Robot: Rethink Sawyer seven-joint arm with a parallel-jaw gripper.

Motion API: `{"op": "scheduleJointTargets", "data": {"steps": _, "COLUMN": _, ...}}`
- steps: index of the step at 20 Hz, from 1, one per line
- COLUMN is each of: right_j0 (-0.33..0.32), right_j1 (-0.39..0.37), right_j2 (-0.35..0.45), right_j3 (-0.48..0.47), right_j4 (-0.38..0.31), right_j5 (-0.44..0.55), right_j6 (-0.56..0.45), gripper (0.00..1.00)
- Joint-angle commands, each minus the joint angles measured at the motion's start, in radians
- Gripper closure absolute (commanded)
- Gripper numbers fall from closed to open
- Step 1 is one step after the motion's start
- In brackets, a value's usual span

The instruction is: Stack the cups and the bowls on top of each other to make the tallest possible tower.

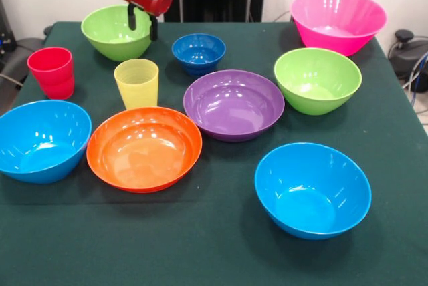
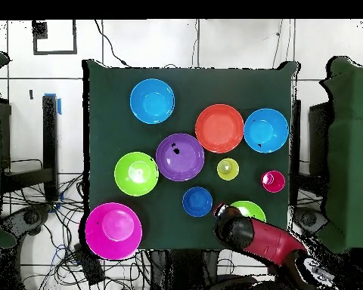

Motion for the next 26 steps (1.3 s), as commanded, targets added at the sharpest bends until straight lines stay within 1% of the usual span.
{"op": "scheduleJointTargets", "data": {"steps": 1, "right_j0": 0.031, "right_j1": 0.047, "right_j2": 0.060, "right_j3": -0.052, "right_j4": 0.004, "right_j5": -0.023, "right_j6": 0.102, "gripper": 0.00}}
{"op": "scheduleJointTargets", "data": {"steps": 4, "right_j0": 0.013, "right_j1": 0.072, "right_j2": 0.075, "right_j3": -0.062, "right_j4": -0.007, "right_j5": -0.047, "right_j6": 0.094, "gripper": 0.00}}
{"op": "scheduleJointTargets", "data": {"steps": 7, "right_j0": 0.011, "right_j1": 0.095, "right_j2": 0.076, "right_j3": -0.068, "right_j4": -0.012, "right_j5": -0.075, "right_j6": 0.098, "gripper": 0.00}}
{"op": "scheduleJointTargets", "data": {"steps": 10, "right_j0": 0.014, "right_j1": 0.099, "right_j2": 0.072, "right_j3": -0.074, "right_j4": -0.010, "right_j5": -0.071, "right_j6": 0.097, "gripper": 0.00}}
{"op": "scheduleJointTargets", "data": {"steps": 18, "right_j0": 0.014, "right_j1": 0.105, "right_j2": 0.068, "right_j3": -0.063, "right_j4": -0.016, "right_j5": -0.095, "right_j6": 0.103, "gripper": 0.00}}
{"op": "scheduleJointTargets", "data": {"steps": 24, "right_j0": 0.010, "right_j1": 0.103, "right_j2": 0.067, "right_j3": -0.063, "right_j4": -0.020, "right_j5": -0.093, "right_j6": 0.095, "gripper": 0.00}}
{"op": "scheduleJointTargets", "data": {"steps": 26, "right_j0": 0.007, "right_j1": 0.099, "right_j2": 0.068, "right_j3": -0.071, "right_j4": -0.021, "right_j5": -0.078, "right_j6": 0.085, "gripper": 0.00}}
